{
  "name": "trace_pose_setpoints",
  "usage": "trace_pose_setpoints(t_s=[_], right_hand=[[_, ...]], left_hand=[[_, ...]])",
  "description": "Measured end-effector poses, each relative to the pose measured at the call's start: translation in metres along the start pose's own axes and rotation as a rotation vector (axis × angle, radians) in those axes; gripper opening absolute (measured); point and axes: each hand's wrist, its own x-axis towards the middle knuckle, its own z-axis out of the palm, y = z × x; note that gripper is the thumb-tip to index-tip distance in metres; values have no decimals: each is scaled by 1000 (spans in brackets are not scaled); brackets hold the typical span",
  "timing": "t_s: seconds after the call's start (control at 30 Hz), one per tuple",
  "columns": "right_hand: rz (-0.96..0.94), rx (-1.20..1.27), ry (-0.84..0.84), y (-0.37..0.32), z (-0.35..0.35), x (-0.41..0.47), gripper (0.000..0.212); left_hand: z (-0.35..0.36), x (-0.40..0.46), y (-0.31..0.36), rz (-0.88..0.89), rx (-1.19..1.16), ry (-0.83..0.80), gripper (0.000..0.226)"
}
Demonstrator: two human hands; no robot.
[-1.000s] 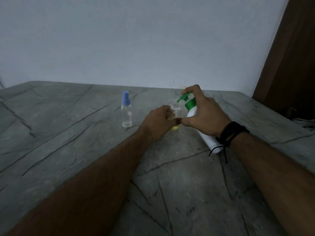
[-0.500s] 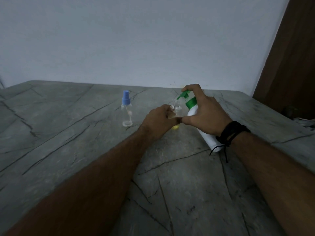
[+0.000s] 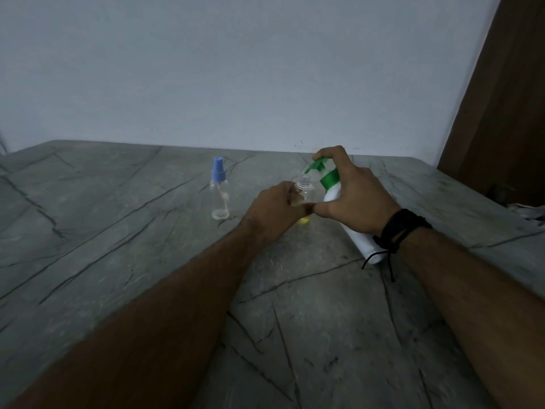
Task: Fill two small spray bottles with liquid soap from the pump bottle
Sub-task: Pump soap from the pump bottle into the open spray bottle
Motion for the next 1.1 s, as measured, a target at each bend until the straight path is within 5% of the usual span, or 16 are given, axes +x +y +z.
trace_pose_setpoints(t_s=[1.1], right_hand=[[1,-8,20,-1,0,-1,77]], left_hand=[[-2,-3,4,-17,-25,-12,58]])
